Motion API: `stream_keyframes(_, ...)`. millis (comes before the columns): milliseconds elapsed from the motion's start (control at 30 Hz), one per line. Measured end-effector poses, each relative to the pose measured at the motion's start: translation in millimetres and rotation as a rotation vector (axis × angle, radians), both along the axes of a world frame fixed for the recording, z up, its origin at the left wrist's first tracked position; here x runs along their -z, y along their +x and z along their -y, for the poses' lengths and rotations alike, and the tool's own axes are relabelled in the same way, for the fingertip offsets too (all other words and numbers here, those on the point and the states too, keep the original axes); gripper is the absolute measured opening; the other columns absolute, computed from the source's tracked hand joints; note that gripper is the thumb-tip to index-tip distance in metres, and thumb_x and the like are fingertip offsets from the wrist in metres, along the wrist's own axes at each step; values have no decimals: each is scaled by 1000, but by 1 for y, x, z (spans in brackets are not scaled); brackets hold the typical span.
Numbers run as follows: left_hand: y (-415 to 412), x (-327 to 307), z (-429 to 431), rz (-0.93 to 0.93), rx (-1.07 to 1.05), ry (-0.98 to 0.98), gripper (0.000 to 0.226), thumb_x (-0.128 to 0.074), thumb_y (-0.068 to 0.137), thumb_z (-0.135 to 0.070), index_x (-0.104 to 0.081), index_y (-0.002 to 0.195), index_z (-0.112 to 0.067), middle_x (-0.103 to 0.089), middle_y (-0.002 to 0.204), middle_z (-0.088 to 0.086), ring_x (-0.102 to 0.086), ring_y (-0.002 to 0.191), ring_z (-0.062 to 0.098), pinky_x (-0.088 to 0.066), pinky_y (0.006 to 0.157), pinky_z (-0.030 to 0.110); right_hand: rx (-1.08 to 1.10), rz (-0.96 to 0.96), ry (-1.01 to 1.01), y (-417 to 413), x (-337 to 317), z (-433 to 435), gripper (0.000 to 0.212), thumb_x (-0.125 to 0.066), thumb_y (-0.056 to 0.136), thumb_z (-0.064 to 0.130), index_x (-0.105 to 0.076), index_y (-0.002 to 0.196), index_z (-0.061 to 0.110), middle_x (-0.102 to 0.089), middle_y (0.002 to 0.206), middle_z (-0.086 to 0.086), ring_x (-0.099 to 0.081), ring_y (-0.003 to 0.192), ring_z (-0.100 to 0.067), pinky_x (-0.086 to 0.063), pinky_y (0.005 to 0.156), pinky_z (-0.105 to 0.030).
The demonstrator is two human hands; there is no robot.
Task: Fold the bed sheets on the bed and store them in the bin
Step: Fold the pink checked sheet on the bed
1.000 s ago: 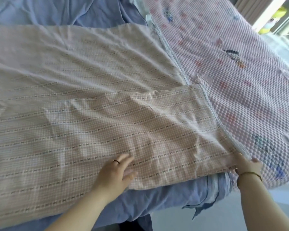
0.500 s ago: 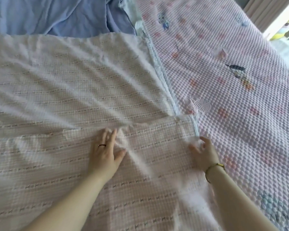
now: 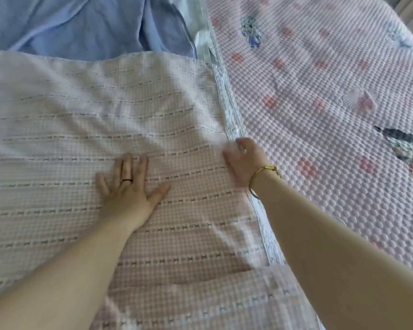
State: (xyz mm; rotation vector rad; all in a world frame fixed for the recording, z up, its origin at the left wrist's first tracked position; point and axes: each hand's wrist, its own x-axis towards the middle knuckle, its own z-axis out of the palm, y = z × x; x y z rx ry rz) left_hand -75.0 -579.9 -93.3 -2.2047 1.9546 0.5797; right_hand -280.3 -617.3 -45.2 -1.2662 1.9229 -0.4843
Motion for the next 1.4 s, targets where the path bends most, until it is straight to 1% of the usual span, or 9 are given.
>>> stream_keyframes(133, 2, 12, 21, 14, 23, -98, 94, 8, 69, -82, 16, 145, -29, 22, 154, 2, 22, 140, 15, 15, 112, 41, 104, 112, 61, 11, 4, 60, 56, -50, 93, 34, -28, 141, 14, -44, 134, -4, -48, 109, -16, -36, 80, -25)
stream_keyframes(267, 5, 16, 26, -8, 38, -151, 101, 13, 55, -76, 13, 146, -30, 17, 155, 1, 20, 141, 15, 18, 107, 34, 167, 1, -13, 18, 11, 96, 11, -49, 92, 25, -52, 95, 14, -44, 71, 5, -39, 57, -9, -32, 47, -19)
stream_keyframes(333, 7, 17, 27, -18, 41, -167, 97, 15, 55, -74, 19, 142, -32, 18, 154, 0, 20, 140, 15, 23, 104, 32, 116, -160, -145, 18, 17, 103, 16, -41, 95, 22, -43, 82, 13, -37, 62, 4, -35, 53, -13, -29, 46, -25)
stream_keyframes(500, 10, 23, 27, -31, 76, -161, 75, 19, 54, -74, 39, 117, -37, 39, 133, -9, 28, 137, 13, 35, 92, 30, 165, -341, -195, 16, 38, 92, 25, -31, 99, 21, -47, 111, 6, -39, 67, 1, -47, 76, -24, -30, 60, -29)
stream_keyframes(667, 9, 19, 24, 13, 92, -126, 88, 8, 67, -84, 30, 136, -34, 29, 150, -1, 27, 138, 16, 28, 104, 37, 319, -288, -56, -11, 22, 91, 25, -39, 95, 13, -48, 118, 5, -44, 72, -1, -46, 71, -21, -38, 60, -29)
stream_keyframes(967, 25, -7, 2, -58, 162, -20, 71, -25, 92, -58, 7, 148, -28, 16, 155, 0, 13, 143, 17, 9, 114, 35, 243, -16, -21, -60, -16, -114, 26, -51, 92, 12, -47, 117, 17, -51, 103, 2, -53, 66, -14, -45, 58, -22)
stream_keyframes(1167, 41, -42, -105, -488, 71, -20, 51, -59, 86, -35, -53, 128, -7, -37, 146, 8, -40, 131, 30, -36, 106, 40, 439, -26, 177, -89, -26, -274, 19, -57, 88, 7, -60, 105, 4, -63, 84, -5, -59, 77, -27, -50, 63, -24)
stream_keyframes(1300, 11, -64, -204, -362, 369, -198, 38, -56, 85, -29, -63, 117, -9, -53, 131, 12, -57, 112, 36, -46, 93, 46, 555, 100, 202, -59, -38, -352, 8, -56, 88, 5, -60, 94, 1, -57, 74, 4, -53, 70, -17, -43, 58, -25)
stream_keyframes(1400, 3, -47, -257, -226, 597, -153, 47, -23, 95, -45, -55, 117, -18, -65, 116, 12, -50, 113, 31, -18, 109, 36, 643, 163, 140, -38, -47, -387, 7, -54, 90, 8, -58, 87, 12, -57, 78, 7, -51, 70, -9, -37, 61, -21)
